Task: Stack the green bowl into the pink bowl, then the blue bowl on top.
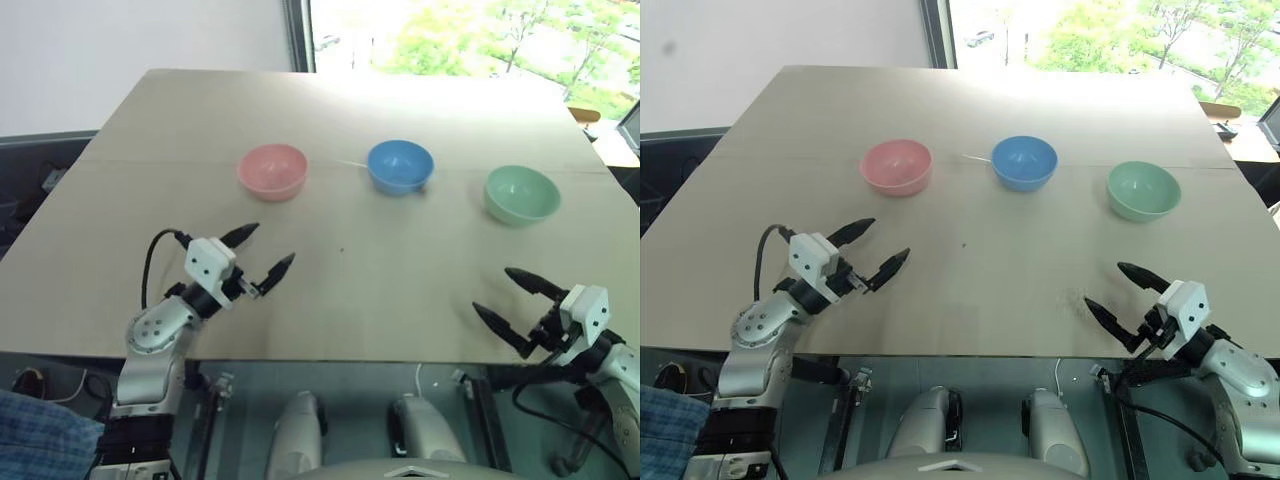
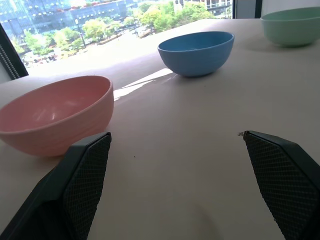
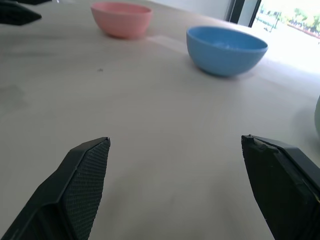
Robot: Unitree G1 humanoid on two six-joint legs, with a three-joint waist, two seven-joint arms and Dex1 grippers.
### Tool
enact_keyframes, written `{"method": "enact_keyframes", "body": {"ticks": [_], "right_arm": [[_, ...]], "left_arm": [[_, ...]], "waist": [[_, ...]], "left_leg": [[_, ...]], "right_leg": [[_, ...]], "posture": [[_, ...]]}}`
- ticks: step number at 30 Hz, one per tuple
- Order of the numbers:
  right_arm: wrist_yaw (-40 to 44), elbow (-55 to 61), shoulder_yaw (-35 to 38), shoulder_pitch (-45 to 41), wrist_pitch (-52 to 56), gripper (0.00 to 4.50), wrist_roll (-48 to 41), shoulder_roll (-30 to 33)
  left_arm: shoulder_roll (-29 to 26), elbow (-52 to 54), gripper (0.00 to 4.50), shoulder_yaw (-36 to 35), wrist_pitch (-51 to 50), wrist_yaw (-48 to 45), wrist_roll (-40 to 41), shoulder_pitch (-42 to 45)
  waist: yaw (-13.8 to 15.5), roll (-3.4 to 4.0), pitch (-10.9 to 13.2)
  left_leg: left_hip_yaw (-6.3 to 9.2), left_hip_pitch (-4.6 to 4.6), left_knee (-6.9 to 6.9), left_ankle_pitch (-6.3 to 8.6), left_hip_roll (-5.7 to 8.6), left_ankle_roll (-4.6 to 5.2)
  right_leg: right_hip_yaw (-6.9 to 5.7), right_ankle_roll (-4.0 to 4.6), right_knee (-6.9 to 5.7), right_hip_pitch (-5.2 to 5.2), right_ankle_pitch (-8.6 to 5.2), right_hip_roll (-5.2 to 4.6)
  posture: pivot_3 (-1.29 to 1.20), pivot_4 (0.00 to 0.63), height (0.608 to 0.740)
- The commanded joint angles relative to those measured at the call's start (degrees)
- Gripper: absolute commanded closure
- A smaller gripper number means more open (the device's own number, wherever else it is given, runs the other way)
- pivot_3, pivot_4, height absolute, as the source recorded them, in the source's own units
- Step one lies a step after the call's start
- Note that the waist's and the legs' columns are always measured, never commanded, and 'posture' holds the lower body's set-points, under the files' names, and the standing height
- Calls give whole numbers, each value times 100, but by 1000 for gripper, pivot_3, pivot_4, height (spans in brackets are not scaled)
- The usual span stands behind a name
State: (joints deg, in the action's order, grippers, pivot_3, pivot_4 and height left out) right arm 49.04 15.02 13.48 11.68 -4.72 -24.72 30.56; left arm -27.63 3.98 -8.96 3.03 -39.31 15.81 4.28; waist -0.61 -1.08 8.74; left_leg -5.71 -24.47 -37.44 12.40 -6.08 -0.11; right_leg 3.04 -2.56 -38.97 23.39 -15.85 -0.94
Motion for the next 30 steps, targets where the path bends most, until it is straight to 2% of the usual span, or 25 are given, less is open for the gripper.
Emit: {"method": "enact_keyframes", "body": {"ticks": [1,6,15,19,22,30], "right_arm": [[-165,597,-120,-280,185,78,-154,4],[-375,1143,-356,-540,653,78,-351,5],[-507,1444,-447,-685,938,78,-456,11],[-517,1418,-473,-662,886,78,-398,-20],[-532,1420,-497,-669,852,78,-338,-23],[-521,1354,-524,-989,859,78,-295,27]], "left_arm": [[-1,104,0,11,-123,328,-188,272],[-135,94,0,277,-594,331,-379,789],[-585,-325,0,847,-866,911,-1826,1897],[-714,-815,0,938,-1077,1211,-2291,2469],[-741,-1196,0,1051,-1191,1074,-2356,2741],[-797,-3177,0,1772,-448,692,-2919,3913]], "waist": [[5,-1,0],[51,-3,-1],[125,-3,-1],[138,-3,-1],[140,-3,-1],[142,-6,1]], "left_leg": [[1,-1,0,0,0,0],[2,-5,-1,0,0,0],[3,-6,-1,0,1,-1],[1,-9,-1,0,1,-1],[2,-11,-2,0,1,-1],[2,-14,-7,0,1,0]], "right_leg": [[-1,0,0,0,0,0],[-3,0,3,1,0,0],[-4,0,3,1,0,3],[-3,0,5,2,0,3],[-3,0,4,3,0,2],[-6,0,4,4,0,3]], "posture": [[0,150,740],[0,150,740],[0,150,740],[0,150,740],[0,150,740],[0,150,740]]}}
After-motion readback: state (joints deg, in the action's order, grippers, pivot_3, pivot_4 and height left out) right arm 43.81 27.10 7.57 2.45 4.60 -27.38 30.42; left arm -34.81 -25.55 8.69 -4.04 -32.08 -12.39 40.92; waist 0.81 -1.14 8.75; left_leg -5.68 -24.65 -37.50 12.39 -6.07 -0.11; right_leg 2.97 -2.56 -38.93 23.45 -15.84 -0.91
